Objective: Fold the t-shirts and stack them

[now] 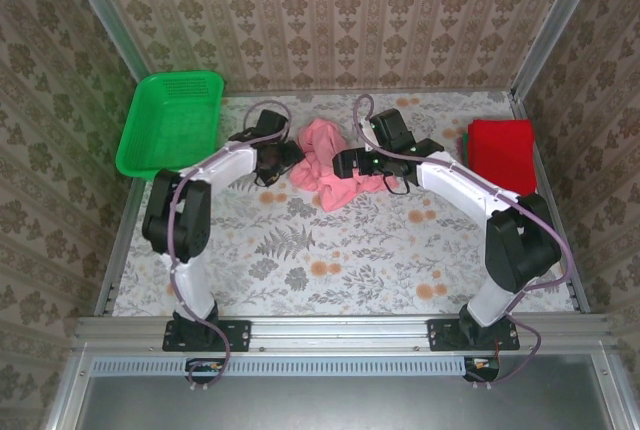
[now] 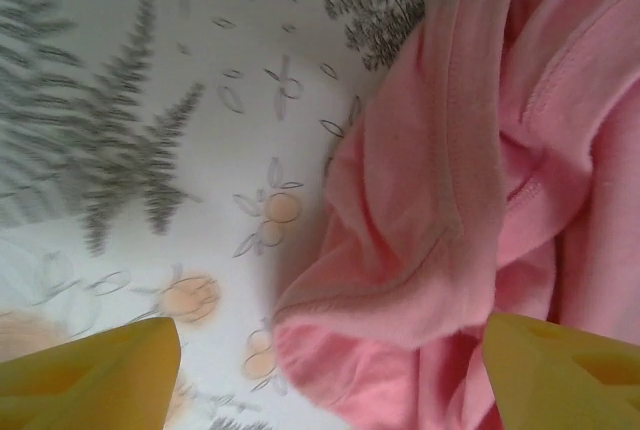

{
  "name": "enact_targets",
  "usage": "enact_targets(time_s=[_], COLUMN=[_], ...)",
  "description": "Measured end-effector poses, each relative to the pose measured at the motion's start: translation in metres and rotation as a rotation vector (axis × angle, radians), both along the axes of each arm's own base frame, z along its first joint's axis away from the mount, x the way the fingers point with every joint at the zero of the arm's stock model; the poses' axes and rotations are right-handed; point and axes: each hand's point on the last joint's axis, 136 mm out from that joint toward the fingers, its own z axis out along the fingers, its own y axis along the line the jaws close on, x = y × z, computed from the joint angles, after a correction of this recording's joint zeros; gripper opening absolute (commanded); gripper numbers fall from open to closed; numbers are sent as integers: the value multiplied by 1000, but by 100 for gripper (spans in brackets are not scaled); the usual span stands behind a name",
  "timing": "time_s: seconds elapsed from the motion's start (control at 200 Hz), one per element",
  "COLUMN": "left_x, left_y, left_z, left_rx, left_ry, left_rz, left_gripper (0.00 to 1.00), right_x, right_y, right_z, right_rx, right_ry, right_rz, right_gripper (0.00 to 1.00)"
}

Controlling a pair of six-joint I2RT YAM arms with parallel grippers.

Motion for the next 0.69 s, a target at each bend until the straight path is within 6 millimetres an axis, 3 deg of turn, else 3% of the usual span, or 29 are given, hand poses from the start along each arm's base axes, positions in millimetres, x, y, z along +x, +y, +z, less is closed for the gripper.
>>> enact_targets(time_s=[0.065, 0.155, 0.3, 0.375, 0.5, 0.695], left_x=[8, 17, 27, 27, 21, -5], left_y=[-10, -18, -27, -27, -25, -13], left_z=[-9, -15, -17, -18, -18, -9], left_rx=[-17, -39, -53, -49, -37, -28], left_ry=[16, 26, 28, 30, 33, 39], left_rz=[5, 11, -2, -11, -33, -51], left_gripper=[72, 61, 18, 1, 0, 0], right_x=[0, 2, 10, 15, 36, 78], right_y=[-1, -1, -9, -13, -10, 16], right_z=[0, 1, 4, 4, 2, -6], right_rx=[5, 25, 54, 65, 90, 132], right_ry=[4, 11, 8, 11, 23, 34], right_rz=[-6, -17, -54, -71, -89, -77], right_gripper=[100, 100, 100, 100, 95, 81])
